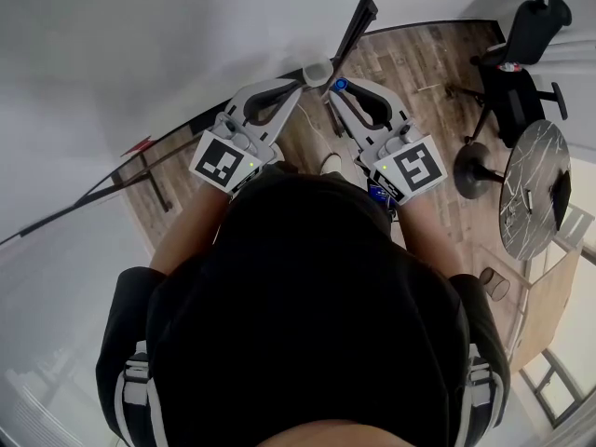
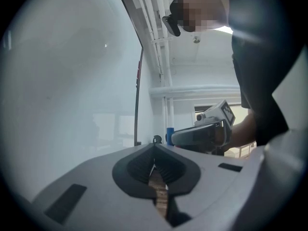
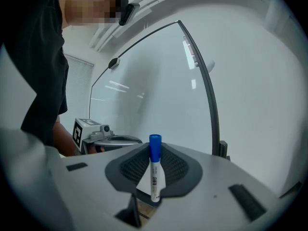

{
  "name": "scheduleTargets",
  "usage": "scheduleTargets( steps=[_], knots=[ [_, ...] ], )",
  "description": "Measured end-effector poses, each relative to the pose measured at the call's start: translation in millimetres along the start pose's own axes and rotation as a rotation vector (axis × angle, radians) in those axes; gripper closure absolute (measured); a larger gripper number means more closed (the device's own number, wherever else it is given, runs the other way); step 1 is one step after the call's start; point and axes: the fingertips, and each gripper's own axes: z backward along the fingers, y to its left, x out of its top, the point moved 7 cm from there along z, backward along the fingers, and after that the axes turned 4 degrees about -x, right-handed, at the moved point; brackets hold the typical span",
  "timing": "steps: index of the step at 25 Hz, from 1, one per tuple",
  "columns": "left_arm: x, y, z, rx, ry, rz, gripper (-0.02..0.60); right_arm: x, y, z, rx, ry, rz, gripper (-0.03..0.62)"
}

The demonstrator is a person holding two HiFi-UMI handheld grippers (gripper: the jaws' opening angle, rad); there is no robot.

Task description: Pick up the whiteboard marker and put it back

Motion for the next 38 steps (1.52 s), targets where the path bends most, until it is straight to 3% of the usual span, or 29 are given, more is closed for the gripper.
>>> scheduleTargets(
  steps=[10,38],
  knots=[
    [-6,4,4,0.001,-0.011,0.014,0.578,1,3,-7,0.008,-0.009,-0.011,0.528],
    [-28,39,-6,0.053,-0.022,0.027,0.578,-12,-38,-70,-0.084,0.028,-0.005,0.528]
  ],
)
